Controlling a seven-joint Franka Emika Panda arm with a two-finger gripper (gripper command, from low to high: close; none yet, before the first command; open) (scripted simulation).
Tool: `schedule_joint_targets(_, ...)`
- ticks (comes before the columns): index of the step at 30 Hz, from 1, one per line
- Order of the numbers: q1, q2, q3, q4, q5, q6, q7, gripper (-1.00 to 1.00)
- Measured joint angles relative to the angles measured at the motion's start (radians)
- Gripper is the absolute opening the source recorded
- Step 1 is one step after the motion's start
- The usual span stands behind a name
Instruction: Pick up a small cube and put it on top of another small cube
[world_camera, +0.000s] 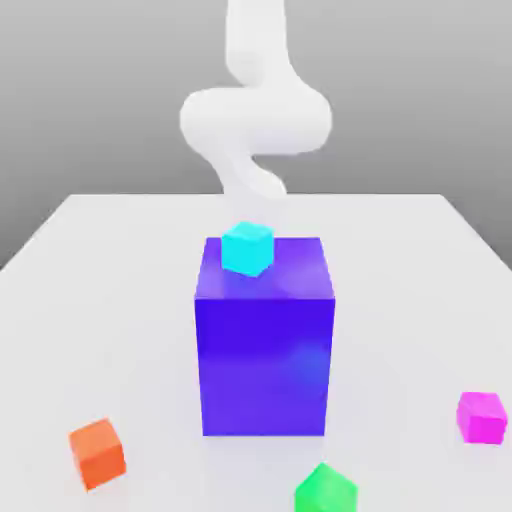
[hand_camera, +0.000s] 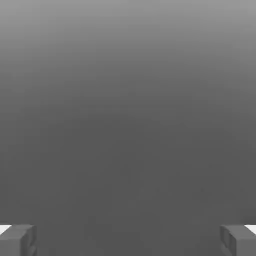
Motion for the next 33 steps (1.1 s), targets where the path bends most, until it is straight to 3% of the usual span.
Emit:
schedule_joint_targets(17,0.326,0.622,0.097,-0.101,0.056,0.251,-0.513,0.00)
schedule_joint_targets(25,0.448,0.914,0.145,-0.148,-0.066,0.369,-0.646,0.00)
schedule_joint_targets(31,0.507,1.131,0.101,-0.121,-0.156,0.518,-0.620,0.00)
schedule_joint_targets(32,0.512,1.150,0.095,-0.118,-0.160,0.533,-0.617,-1.00)
schedule_joint_targets(33,0.512,1.150,0.095,-0.118,-0.160,0.533,-0.617,-1.00)
